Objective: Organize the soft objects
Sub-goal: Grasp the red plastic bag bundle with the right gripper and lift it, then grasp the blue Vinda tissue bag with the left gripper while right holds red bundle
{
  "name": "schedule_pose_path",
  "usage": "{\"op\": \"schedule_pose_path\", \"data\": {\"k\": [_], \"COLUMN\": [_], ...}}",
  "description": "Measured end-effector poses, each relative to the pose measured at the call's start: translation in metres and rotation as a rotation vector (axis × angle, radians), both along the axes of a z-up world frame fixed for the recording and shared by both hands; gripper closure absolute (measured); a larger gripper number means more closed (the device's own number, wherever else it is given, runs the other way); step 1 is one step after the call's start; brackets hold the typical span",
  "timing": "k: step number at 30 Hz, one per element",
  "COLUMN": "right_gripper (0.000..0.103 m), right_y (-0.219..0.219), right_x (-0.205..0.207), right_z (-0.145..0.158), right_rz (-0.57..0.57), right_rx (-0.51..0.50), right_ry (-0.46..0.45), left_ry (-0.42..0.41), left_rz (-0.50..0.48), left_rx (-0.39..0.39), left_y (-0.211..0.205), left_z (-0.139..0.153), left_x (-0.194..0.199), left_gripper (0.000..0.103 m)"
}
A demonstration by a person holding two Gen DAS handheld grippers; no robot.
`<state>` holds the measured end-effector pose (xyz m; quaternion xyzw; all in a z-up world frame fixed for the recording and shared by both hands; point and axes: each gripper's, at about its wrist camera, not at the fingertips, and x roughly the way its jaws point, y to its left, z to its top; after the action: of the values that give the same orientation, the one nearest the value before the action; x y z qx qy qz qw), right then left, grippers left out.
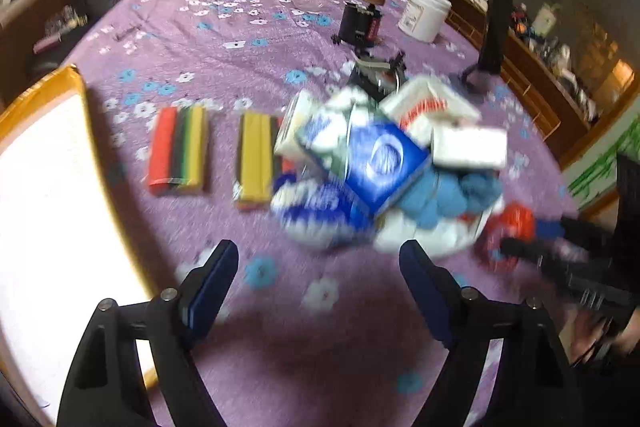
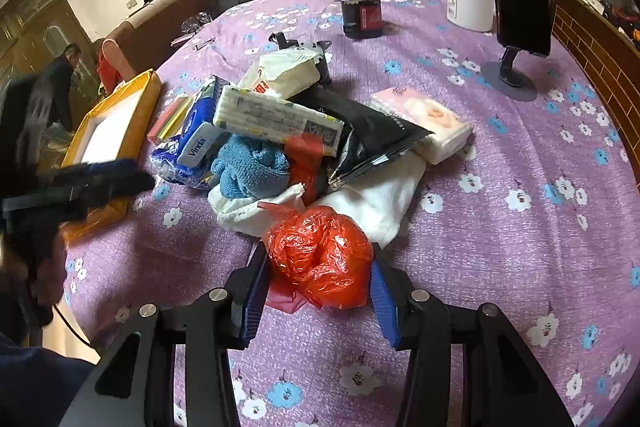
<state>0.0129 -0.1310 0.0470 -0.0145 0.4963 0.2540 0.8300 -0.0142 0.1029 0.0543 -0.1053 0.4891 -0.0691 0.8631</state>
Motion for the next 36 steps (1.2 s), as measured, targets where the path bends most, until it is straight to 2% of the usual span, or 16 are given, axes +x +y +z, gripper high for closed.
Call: {"op": "schedule_pose_path", "data": {"k": [2, 7, 8, 10, 15, 21, 23, 25, 26, 27, 29, 32, 34, 36], "right_gripper": [0.052, 0.052, 0.052, 0.052, 0.052, 0.05, 0.048, 0.046, 0.045, 0.044, 0.044, 0.043, 0.041, 0.041], "right_y": [-0.003, -0.014, -0.016, -0.017, -0.014, 0.004, 0.009, 0.011, 0.012, 0.012, 0.012, 0.012, 0.01, 0.01], "right_x": [-0.002, -0.004, -0.005, -0.005, -0.007, -0.012, -0.012, -0.012, -0.012, -0.012, -0.01, -0.007, -0.005, -0.006], "right_z": [0.002, 0.004, 0.004, 0.005, 0.004, -0.005, -0.007, -0.008, -0.008, -0.008, -0.01, -0.012, -0.013, -0.014], "right_rz": [-0.005, -0.029, -0.031, -0.029, -0.003, 0.08, 0.101, 0.108, 0.109, 0.108, 0.104, 0.089, 0.077, 0.076], "right_rx": [-0.001, 0.001, 0.001, 0.003, 0.014, 0.005, -0.002, -0.006, -0.01, -0.015, -0.016, -0.022, -0.025, -0.023], "right_ry": [-0.008, -0.012, -0.012, -0.013, 0.004, 0.049, 0.064, 0.067, 0.068, 0.068, 0.073, 0.08, 0.089, 0.091], "left_ry": [0.016, 0.109, 0.124, 0.142, 0.115, 0.151, 0.138, 0.091, 0.065, 0.045, 0.022, 0.018, 0.05, 0.085], "left_rz": [0.017, 0.057, 0.063, 0.041, -0.071, -0.254, -0.277, -0.269, -0.257, -0.244, -0.237, -0.244, -0.231, -0.219], "left_rx": [-0.043, -0.195, -0.217, -0.188, -0.067, 0.084, 0.111, 0.146, 0.156, 0.159, 0.156, 0.232, 0.28, 0.291], "left_y": [0.004, 0.012, 0.012, 0.004, -0.022, -0.055, -0.059, -0.059, -0.058, -0.058, -0.06, -0.074, -0.077, -0.07], "left_z": [-0.003, -0.028, -0.031, -0.032, -0.022, -0.032, -0.028, -0.014, -0.008, -0.004, 0.004, 0.003, -0.003, -0.013], "left_x": [0.012, 0.039, 0.042, 0.041, 0.014, -0.047, -0.059, -0.064, -0.065, -0.064, -0.057, -0.038, -0.029, -0.019], "left_gripper": [0.022, 0.045, 0.056, 0.062, 0.075, 0.075, 0.072, 0.05, 0.035, 0.029, 0.029, 0.028, 0.026, 0.026]}}
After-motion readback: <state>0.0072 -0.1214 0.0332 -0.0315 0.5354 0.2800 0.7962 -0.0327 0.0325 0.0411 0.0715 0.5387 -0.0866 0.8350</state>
